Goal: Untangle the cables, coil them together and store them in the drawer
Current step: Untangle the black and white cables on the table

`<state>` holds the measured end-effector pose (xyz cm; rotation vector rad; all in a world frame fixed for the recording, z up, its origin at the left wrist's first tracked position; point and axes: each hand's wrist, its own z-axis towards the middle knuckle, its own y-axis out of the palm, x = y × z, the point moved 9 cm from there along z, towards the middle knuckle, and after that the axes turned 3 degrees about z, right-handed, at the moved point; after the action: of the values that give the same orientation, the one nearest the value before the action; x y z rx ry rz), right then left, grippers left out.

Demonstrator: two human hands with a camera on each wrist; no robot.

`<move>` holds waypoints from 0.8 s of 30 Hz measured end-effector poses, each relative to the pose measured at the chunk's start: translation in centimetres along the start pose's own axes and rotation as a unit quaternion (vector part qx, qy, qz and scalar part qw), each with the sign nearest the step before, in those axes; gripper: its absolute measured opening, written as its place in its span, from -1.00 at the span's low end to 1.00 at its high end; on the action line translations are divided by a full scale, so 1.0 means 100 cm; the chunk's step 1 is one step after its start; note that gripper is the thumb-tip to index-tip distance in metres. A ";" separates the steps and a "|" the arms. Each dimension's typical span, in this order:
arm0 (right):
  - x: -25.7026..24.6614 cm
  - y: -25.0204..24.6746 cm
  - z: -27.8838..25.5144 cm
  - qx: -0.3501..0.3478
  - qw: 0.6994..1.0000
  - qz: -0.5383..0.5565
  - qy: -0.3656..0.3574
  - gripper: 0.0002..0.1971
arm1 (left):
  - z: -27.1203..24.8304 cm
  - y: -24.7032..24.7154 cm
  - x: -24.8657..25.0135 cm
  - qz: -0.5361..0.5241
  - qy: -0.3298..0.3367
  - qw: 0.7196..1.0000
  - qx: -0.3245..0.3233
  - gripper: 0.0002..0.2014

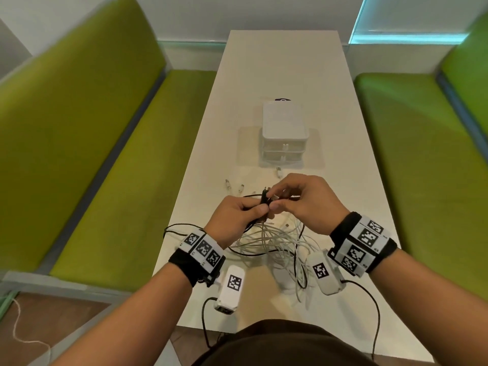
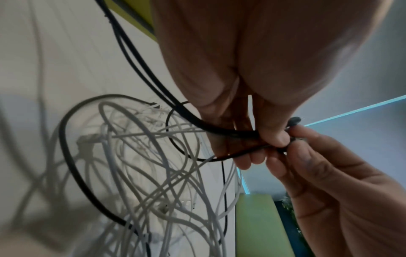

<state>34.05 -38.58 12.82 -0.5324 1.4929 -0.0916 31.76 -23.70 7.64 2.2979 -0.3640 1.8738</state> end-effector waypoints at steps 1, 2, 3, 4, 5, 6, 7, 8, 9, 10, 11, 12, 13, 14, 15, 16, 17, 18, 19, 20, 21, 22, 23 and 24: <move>0.001 -0.001 -0.001 0.013 1.000 0.018 0.006 -0.79 | 0.000 -0.001 0.001 0.029 0.000 1.000 -0.005 -0.84; 0.001 -0.001 -0.001 0.023 0.999 0.038 0.010 -0.79 | 0.001 -0.001 0.001 0.052 -0.002 0.999 -0.008 -0.85; 0.000 -0.001 -0.001 0.031 0.998 0.049 0.009 -0.80 | 0.002 -0.002 0.000 0.066 -0.006 0.998 -0.006 -0.86; -0.003 -0.001 -0.001 0.037 0.998 0.055 0.004 -0.80 | 0.003 -0.001 0.001 0.068 -0.008 0.998 -0.003 -0.86; -0.005 -0.001 0.000 0.043 0.997 0.062 -0.002 -0.81 | 0.003 0.000 0.004 0.058 -0.005 0.998 0.002 -0.85; -0.006 -0.001 0.000 0.049 0.996 0.076 -0.007 -0.82 | 0.004 0.001 0.007 0.037 0.003 0.999 0.010 -0.83; -0.006 -0.001 0.001 0.053 0.994 0.098 -0.007 -0.80 | 0.005 0.000 0.012 0.009 0.014 1.000 0.022 -0.83; -0.004 0.001 0.002 0.050 0.990 0.129 -0.001 -0.78 | 0.006 -0.002 0.018 -0.022 0.025 0.999 0.041 -0.82; 0.000 0.006 0.003 0.036 0.986 0.163 0.008 -0.77 | 0.008 -0.005 0.023 -0.050 0.038 0.996 0.060 -0.82; 0.004 0.015 0.002 0.010 0.982 0.189 0.017 -0.77 | 0.008 -0.009 0.028 -0.068 0.051 0.994 0.074 -0.82; 0.007 0.024 0.001 -0.022 0.979 0.200 0.021 -0.77 | 0.008 -0.011 0.032 -0.072 0.063 0.992 0.078 -0.81; 0.010 0.033 -0.001 -0.051 0.979 0.194 0.023 -0.77 | 0.009 -0.011 0.034 -0.067 0.071 0.992 0.074 -0.80; 0.013 0.040 -0.002 -0.075 0.981 0.179 0.022 -0.76 | 0.008 -0.011 0.035 -0.053 0.077 0.993 0.068 -0.80; 0.015 0.045 -0.003 -0.096 0.982 0.164 0.021 -0.74 | 0.006 -0.013 0.036 -0.039 0.082 0.993 0.070 -0.79; 0.018 0.050 -0.003 -0.112 0.981 0.154 0.023 -0.70 | 0.005 -0.016 0.039 -0.030 0.087 0.993 0.078 -0.80; 0.021 0.055 -0.004 -0.125 0.980 0.150 0.030 -0.66 | 0.003 -0.018 0.042 -0.031 0.094 0.992 0.084 -0.81; 0.023 0.060 -0.005 -0.133 0.980 0.146 0.037 -0.62 | 0.002 -0.018 0.047 -0.036 0.101 0.991 0.083 -0.82; 0.023 0.064 -0.005 -0.135 0.980 0.145 0.038 -0.61 | 0.002 -0.016 0.050 -0.042 0.107 0.991 0.075 -0.83; 0.021 0.068 -0.006 -0.131 0.981 0.142 0.034 -0.62 | 0.002 -0.013 0.054 -0.047 0.108 0.991 0.062 -0.83; 0.019 0.071 -0.006 -0.123 0.982 0.142 0.030 -0.65 | 0.001 -0.010 0.054 -0.052 0.105 0.992 0.048 -0.84; 0.018 0.073 -0.006 -0.110 0.983 0.141 0.032 -0.68 | 0.000 -0.006 0.055 -0.058 0.099 0.993 0.034 -0.84; 0.019 0.073 -0.006 -0.098 0.986 0.132 0.041 -0.73 | -0.001 -0.002 0.052 -0.066 0.091 0.993 0.020 -0.84; 0.022 0.073 -0.005 -0.092 0.988 0.111 0.051 -0.78 | -0.003 0.000 0.050 -0.066 0.085 0.994 0.013 -0.85; 0.026 0.072 -0.004 -0.093 0.991 0.078 0.058 -0.81 | -0.004 0.001 0.050 -0.060 0.084 0.995 0.010 -0.86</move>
<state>32.08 -33.32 7.58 -0.5661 1.6616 0.1421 32.27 -24.14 12.62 2.1033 -0.1822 1.9985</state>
